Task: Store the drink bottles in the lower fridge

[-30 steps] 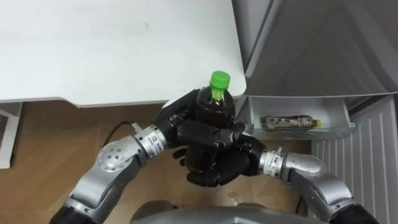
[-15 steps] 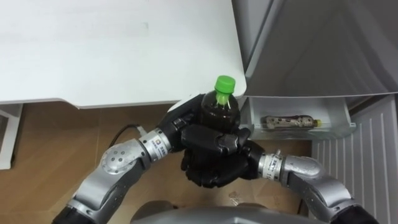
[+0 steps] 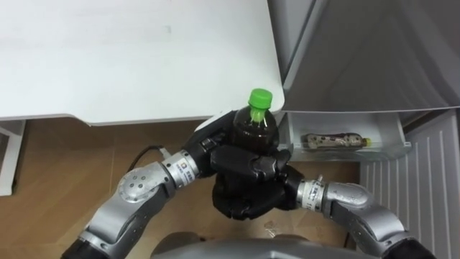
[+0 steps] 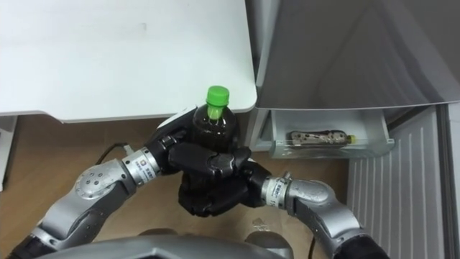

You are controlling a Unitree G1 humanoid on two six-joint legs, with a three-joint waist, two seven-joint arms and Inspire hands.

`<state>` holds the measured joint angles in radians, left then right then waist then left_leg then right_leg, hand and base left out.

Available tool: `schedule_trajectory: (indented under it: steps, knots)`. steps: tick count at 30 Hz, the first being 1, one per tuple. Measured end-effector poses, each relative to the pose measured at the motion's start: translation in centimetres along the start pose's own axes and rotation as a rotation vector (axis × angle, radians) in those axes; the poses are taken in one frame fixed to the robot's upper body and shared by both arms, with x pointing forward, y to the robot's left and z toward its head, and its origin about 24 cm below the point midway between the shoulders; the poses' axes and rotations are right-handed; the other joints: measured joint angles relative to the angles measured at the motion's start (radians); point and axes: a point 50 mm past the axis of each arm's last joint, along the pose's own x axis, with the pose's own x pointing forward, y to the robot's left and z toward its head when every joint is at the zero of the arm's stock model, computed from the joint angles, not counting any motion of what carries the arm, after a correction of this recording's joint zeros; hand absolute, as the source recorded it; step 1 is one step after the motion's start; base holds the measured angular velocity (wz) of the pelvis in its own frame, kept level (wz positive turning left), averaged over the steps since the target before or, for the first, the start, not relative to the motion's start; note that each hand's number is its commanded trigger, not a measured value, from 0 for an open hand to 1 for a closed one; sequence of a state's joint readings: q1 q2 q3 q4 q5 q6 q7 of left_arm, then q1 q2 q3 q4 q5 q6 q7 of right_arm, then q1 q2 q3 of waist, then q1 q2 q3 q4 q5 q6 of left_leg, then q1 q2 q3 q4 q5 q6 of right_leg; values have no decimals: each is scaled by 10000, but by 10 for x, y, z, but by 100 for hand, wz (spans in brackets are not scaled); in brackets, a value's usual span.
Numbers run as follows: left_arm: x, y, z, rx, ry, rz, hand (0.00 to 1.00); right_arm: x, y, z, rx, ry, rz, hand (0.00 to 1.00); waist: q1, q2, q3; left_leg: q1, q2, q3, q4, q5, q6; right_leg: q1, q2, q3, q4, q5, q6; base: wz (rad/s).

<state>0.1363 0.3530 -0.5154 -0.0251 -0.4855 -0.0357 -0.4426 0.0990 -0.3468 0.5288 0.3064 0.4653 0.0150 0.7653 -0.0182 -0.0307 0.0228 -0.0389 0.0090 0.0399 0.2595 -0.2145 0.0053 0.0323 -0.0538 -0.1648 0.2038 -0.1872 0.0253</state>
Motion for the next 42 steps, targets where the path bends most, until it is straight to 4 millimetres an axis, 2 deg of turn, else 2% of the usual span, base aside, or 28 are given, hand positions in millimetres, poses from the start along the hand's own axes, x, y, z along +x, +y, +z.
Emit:
schedule_trajectory:
  steps: [7, 10, 16, 18, 25, 30, 33, 38, 42]
  knots:
    - [-1, 1, 2, 104, -87, 20, 0, 0, -1, 0, 11, -18, -88, 100, -13, -143, 7, -1, 0, 3, 10, 0, 0, 7, 1, 13, -6, 0, 0, 0]
    - [0, 3, 10, 408, -236, -76, 0, 0, -3, 4, -46, -151, -128, 100, -21, -187, 11, -46, 2, 3, 101, 0, 0, 10, -1, 7, 17, 0, 0, 0]
    - [3, 5, 32, 1254, -1201, 45, 0, -3, -6, 8, -195, -458, -246, 100, -11, -153, 5, -62, 0, -8, 153, -1, 1, 50, 3, -6, 26, 4, -6, 0]
    - [5, 3, 45, 1505, -1791, 21, 0, -5, -5, 4, -118, -356, -290, 100, 145, -110, 5, -72, 1, -8, 137, -2, 2, 16, 7, -4, 23, 7, -11, 0]
    - [-2, -1, 92, 1998, -3967, -40, 0, -13, -7, 0, -29, -217, -421, 100, 292, 61, -59, -25, 7, -1, 94, -1, 1, 19, 5, -3, 15, 7, -11, 0]
    - [-10, 8, 109, 1030, -5168, 207, 0, -19, -14, 5, -14, -512, -868, 100, 274, 57, -57, -35, -6, -5, 103, -1, 1, 23, -13, -30, 11, 7, -11, 0]
    - [-11, 6, 119, -55, -6030, -135, 0, -19, -15, 5, -10, -550, -916, 100, 291, 57, -57, -29, -8, -26, 103, 0, 1, 30, -19, -31, 11, 7, -10, 0]
    - [-16, 2, 134, -679, -7059, -587, 0, -20, -13, 2, 214, -676, -1021, 100, 300, 48, -52, 15, -8, -30, 106, 0, 2, 79, -18, -15, 7, 7, -10, 0]
    - [-22, 9, 141, -895, -7669, -335, 0, -21, -14, -2, 356, -504, -1004, 100, 350, 18, 5, 165, 10, 45, 96, -1, 2, 196, -9, 42, 19, 6, -9, -3]
